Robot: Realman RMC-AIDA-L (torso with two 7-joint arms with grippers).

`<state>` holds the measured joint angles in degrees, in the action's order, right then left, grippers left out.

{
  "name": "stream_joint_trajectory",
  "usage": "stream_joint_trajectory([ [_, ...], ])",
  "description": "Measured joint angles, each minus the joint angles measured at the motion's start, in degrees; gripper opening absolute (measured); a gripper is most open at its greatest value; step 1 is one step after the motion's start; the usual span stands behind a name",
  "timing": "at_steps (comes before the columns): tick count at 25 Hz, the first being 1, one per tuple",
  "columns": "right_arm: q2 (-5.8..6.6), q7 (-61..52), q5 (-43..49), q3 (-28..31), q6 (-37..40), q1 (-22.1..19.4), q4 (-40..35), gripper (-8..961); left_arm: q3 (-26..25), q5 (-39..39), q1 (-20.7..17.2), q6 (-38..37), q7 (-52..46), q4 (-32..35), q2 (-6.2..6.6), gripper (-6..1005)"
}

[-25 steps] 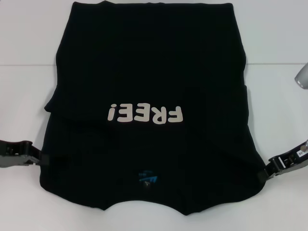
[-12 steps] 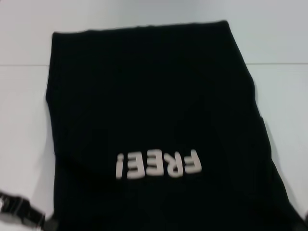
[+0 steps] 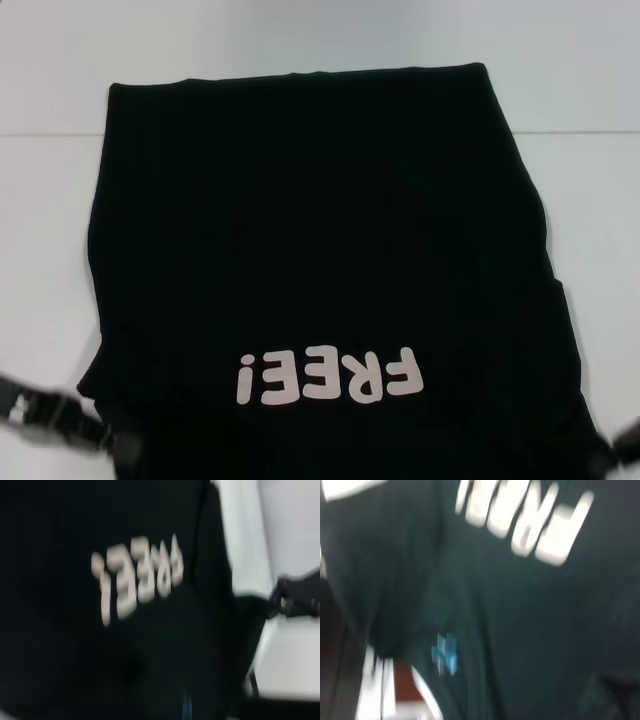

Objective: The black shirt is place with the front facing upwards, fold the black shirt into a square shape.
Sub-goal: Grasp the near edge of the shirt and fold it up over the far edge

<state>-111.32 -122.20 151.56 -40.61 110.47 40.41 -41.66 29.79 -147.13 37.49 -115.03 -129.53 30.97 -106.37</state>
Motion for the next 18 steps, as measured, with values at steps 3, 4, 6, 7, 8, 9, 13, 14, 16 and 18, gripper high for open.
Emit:
stream_joint_trajectory([
  [3, 1.39, -1.6, -0.9, 10.7, -1.8, 1.0, 0.0, 54, -8.3, 0.2, 2.2, 3.9, -2.0, 0.2, 1.28, 12],
  [4, 1.86, -2.3, -1.9, 14.3, -2.6, 1.2, 0.1, 55, -11.6, 0.6, 2.6, 5.9, -2.6, 0.2, 1.73, 12],
  [6, 2.61, -3.4, -5.7, 19.5, -4.8, 1.0, 0.1, 56, -18.3, 2.3, 3.1, 11.2, -3.8, 0.0, 2.61, 12],
  [7, 2.84, -3.6, -7.9, 21.0, -6.0, 0.7, 0.2, 57, -20.4, 3.3, 3.1, 13.4, -4.1, -0.2, 2.9, 12],
  [8, 2.95, -3.8, -10.0, 22.0, -7.3, 0.4, 0.4, 57, -22.9, 5.1, 3.0, 17.2, -4.4, -0.6, 3.15, 12],
  [9, 3.02, -4.0, -12.8, 22.9, -9.6, -0.2, 0.9, 58, -24.0, 6.8, 2.8, 19.8, -4.3, -0.8, 3.12, 12],
  [13, 2.42, -3.0, -22.8, 24.1, -17.8, -1.9, 4.3, 60, -25.5, 15.1, 1.3, 28.3, -1.6, -2.7, 1.93, 12],
  [14, 2.16, -1.8, -25.1, 24.0, -19.8, -2.2, 5.6, 61, -25.5, 17.0, 0.9, 30.0, -0.3, -3.6, 1.34, 12],
  [16, 1.42, 1.2, -28.5, 23.8, -23.2, -2.4, 8.1, 62, -25.6, 19.6, 0.5, 33.2, 2.2, -5.0, 0.11, 12],
  [18, 0.46, 3.8, -29.9, 23.8, -26.5, -2.1, 9.4, 63, -25.5, 21.2, 0.3, 36.8, 4.6, -5.6, -1.51, 11],
])
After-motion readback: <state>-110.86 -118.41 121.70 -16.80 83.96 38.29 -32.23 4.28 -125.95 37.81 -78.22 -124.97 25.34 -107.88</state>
